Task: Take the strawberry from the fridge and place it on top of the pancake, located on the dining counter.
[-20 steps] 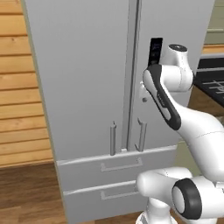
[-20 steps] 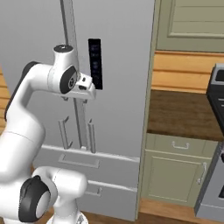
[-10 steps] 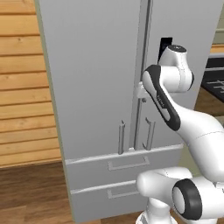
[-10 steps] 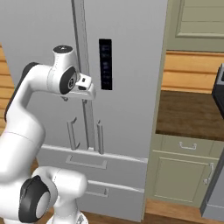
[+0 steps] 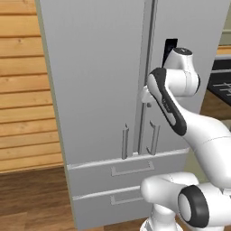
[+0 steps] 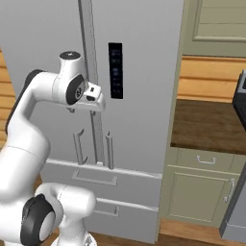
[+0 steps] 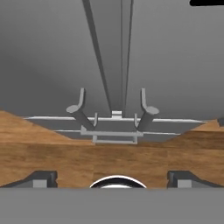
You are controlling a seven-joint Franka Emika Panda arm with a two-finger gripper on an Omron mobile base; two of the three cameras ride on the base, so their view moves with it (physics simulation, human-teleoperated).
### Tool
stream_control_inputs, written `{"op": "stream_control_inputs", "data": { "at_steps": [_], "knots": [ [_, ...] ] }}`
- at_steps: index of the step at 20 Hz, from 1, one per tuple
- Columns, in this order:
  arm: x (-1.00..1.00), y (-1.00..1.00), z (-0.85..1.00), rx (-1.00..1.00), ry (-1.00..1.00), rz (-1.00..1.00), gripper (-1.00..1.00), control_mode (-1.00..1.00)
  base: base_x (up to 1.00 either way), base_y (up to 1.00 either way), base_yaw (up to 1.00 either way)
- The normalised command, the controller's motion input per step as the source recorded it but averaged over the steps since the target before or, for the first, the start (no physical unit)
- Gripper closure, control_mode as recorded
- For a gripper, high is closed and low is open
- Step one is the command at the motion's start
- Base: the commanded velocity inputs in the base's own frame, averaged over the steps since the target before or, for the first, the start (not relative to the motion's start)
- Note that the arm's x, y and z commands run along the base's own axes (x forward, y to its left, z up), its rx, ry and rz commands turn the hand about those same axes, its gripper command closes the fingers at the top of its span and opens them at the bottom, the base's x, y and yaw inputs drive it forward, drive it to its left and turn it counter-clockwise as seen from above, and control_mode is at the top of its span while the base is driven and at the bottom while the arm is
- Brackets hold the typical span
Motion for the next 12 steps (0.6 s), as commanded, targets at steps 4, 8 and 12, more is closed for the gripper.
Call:
{"op": "stream_control_inputs", "data": {
  "at_steps": [4,8,12],
  "knots": [
    [0.12,-0.22,-0.99,0.0,0.0,0.0,-1.0,-1.0,0.0,0.0,0.0],
    [0.27,-0.37,-0.85,0.01,-0.13,0.0,-1.0,-1.0,0.0,0.0,0.0],
    [0.33,-0.08,-0.59,-0.01,-0.18,0.0,-1.0,-1.0,0.0,0.0,0.0]
  ]
}}
